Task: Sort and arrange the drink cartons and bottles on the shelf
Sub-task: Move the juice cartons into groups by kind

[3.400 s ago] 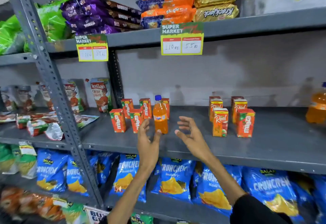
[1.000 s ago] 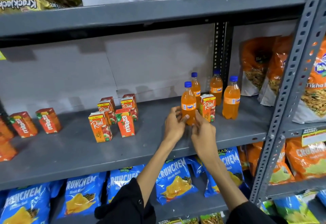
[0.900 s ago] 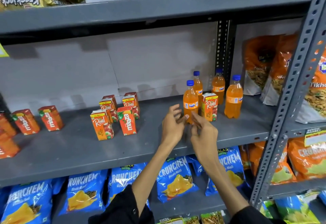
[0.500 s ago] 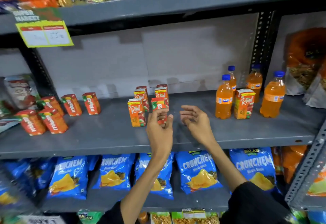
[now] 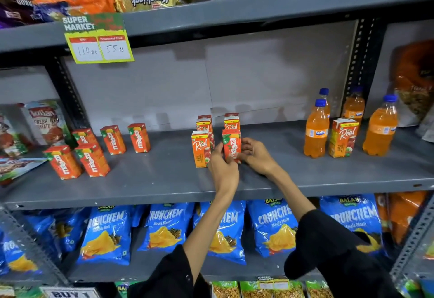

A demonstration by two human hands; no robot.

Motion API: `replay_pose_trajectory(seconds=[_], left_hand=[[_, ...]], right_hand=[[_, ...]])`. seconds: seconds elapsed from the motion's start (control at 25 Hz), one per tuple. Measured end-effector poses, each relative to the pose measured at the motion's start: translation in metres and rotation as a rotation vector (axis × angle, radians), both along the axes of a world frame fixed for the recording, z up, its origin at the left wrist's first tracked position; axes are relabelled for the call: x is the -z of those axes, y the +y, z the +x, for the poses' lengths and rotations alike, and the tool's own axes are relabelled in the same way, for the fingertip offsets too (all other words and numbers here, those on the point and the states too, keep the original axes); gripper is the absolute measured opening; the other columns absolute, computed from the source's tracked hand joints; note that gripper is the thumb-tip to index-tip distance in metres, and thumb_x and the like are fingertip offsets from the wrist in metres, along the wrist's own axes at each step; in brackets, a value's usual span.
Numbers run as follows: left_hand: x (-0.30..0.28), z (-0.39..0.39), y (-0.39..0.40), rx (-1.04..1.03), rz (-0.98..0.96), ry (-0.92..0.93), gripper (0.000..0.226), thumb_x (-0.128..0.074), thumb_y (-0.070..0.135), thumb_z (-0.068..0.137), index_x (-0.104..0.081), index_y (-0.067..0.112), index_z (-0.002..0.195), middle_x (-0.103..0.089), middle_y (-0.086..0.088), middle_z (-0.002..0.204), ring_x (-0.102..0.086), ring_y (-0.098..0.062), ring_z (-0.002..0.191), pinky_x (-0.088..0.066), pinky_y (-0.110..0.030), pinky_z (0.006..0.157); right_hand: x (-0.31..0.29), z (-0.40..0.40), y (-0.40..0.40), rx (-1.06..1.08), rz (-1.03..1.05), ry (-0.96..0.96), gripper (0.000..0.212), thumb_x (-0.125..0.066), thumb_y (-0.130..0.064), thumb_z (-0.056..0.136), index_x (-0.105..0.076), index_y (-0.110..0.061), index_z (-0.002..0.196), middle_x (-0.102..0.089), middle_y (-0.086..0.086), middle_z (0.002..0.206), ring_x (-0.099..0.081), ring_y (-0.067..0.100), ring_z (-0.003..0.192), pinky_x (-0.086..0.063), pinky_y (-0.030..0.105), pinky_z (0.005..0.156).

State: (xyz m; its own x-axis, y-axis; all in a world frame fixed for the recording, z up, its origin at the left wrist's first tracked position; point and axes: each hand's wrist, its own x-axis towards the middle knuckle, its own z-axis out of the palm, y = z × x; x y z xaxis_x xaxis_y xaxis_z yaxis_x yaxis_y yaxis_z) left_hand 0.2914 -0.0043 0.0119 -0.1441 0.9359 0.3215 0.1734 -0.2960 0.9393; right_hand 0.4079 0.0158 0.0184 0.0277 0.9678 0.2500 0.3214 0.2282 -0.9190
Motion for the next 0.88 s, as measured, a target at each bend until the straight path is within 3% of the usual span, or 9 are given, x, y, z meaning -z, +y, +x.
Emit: replay_pose_trajectory(seconds=[0.08, 0.24, 0.32, 0.48, 0.6, 0.72, 0.88], left_hand=[[0.001, -0.002, -0.001, 0.008, 0.013, 0.002, 0.04, -0.061, -0.006, 0.091, -0.066, 0.012, 0.127, -0.072, -0.002, 0.116, -0.065, -0.009, 0.101, -0.055, -0.027, 0.095], [0.005, -0.006, -0.007, 0.033, 0.052, 0.033, 0.04, -0.067, 0.001, 0.091, -0.066, 0.017, 0.128, -0.071, -0.003, 0.12, -0.069, -0.01, 0.104, -0.059, -0.032, 0.095], [0.006, -0.013, -0.012, 0.054, 0.062, 0.022, 0.043, -0.068, 0.001, 0.091, -0.065, 0.017, 0.131, -0.07, -0.002, 0.122, -0.068, -0.005, 0.099, -0.058, -0.024, 0.092], [0.006, -0.049, -0.027, 0.046, 0.137, -0.078, 0.042, -0.069, 0.0, 0.09, -0.066, 0.013, 0.13, -0.068, -0.001, 0.118, -0.067, 0.009, 0.091, -0.052, -0.007, 0.08], [0.004, -0.09, -0.035, 0.085, 0.163, -0.181, 0.04, -0.065, -0.002, 0.092, -0.065, 0.008, 0.131, -0.072, 0.0, 0.119, -0.069, 0.003, 0.104, -0.055, -0.015, 0.09], [0.001, -0.142, -0.032, 0.091, 0.192, -0.217, 0.038, -0.063, -0.003, 0.093, -0.066, 0.016, 0.126, -0.075, 0.005, 0.112, -0.071, -0.007, 0.108, -0.056, -0.023, 0.093], [-0.003, -0.22, -0.015, 0.062, 0.189, -0.159, 0.043, -0.063, -0.008, 0.091, -0.065, 0.028, 0.115, -0.076, 0.021, 0.103, -0.07, 0.001, 0.102, -0.055, -0.019, 0.088]], right_hand=[[0.002, 0.003, -0.005, 0.015, 0.012, 0.02, 0.047, -0.07, -0.002, 0.084, -0.052, 0.0, 0.128, -0.065, 0.012, 0.116, -0.065, 0.023, 0.105, -0.054, 0.012, 0.073], [0.004, 0.011, -0.021, -0.001, 0.022, 0.035, 0.043, -0.072, -0.005, 0.084, -0.056, -0.006, 0.124, -0.068, 0.006, 0.113, -0.066, 0.014, 0.105, -0.056, 0.019, 0.085], [0.003, 0.01, -0.03, -0.039, 0.029, 0.061, 0.039, -0.071, -0.006, 0.085, -0.056, -0.011, 0.12, -0.067, -0.001, 0.108, -0.065, 0.01, 0.103, -0.055, 0.024, 0.091], [-0.005, -0.02, -0.044, -0.143, 0.062, 0.114, 0.039, -0.07, -0.006, 0.086, -0.057, -0.015, 0.121, -0.069, -0.002, 0.109, -0.067, 0.009, 0.102, -0.055, 0.021, 0.088], [-0.01, -0.059, -0.047, -0.191, 0.099, 0.125, 0.039, -0.069, -0.003, 0.085, -0.058, -0.009, 0.122, -0.07, 0.003, 0.109, -0.068, 0.011, 0.1, -0.056, 0.024, 0.09], [-0.014, -0.11, -0.04, -0.231, 0.12, 0.113, 0.037, -0.07, 0.0, 0.084, -0.059, -0.01, 0.119, -0.07, 0.0, 0.105, -0.067, 0.005, 0.096, -0.054, 0.02, 0.087], [-0.01, -0.189, -0.017, -0.216, 0.134, 0.111, 0.034, -0.071, -0.001, 0.083, -0.06, -0.016, 0.112, -0.07, -0.004, 0.101, -0.067, 0.002, 0.091, -0.053, 0.019, 0.084]])
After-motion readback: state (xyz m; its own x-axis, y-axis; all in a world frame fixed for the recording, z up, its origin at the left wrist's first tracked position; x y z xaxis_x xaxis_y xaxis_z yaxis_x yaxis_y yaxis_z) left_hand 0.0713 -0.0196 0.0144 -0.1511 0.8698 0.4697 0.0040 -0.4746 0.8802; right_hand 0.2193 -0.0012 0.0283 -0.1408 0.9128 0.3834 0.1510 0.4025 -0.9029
